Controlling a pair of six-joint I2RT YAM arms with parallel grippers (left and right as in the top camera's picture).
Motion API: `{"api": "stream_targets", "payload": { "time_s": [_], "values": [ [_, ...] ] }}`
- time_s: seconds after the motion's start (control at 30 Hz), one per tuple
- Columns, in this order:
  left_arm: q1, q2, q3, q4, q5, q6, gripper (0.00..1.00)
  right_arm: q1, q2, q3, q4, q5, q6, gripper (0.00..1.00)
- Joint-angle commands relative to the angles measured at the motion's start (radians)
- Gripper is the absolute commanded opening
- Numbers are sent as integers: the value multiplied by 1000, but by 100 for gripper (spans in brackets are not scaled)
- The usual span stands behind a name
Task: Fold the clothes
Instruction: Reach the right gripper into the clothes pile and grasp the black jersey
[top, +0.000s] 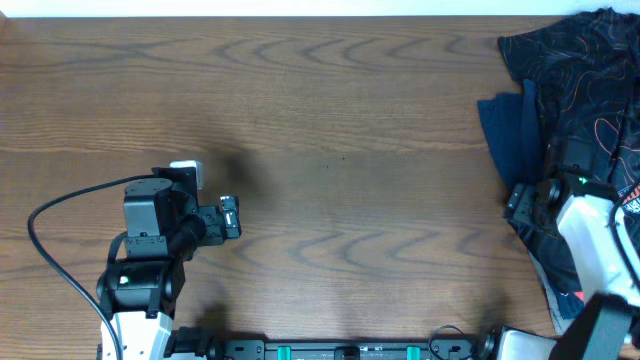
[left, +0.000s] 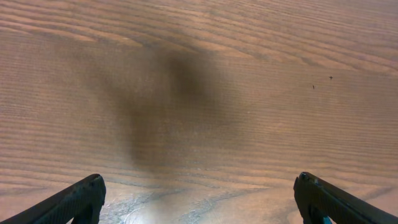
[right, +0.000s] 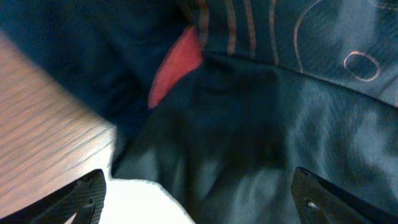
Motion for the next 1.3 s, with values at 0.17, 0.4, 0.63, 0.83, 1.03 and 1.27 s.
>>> {"api": "stream_targets", "payload": {
  "time_s": [0.17, 0.4, 0.63, 0.83, 1.03, 1.27],
  "values": [
    [5, 2, 22, -2, 13, -5, 98, -42, 117, 11, 35, 34, 48, 52],
    [5, 2, 22, -2, 13, -5, 98, -42, 70, 33, 12, 17, 48, 5],
    [5, 2, 22, -2, 13, -5, 98, -41, -73, 185, -113, -58, -6, 1],
    [5, 2, 22, -2, 13, -5, 98, -33, -147, 205, -127, -377, -126, 1],
    [5, 2, 22, -2, 13, -6, 98, 94, -146, 201, -199, -800, -324, 1],
    [5, 2, 22, -3, 13, -6, 98, 413, -146, 201, -177, -779, -327, 3]
  ]
}}
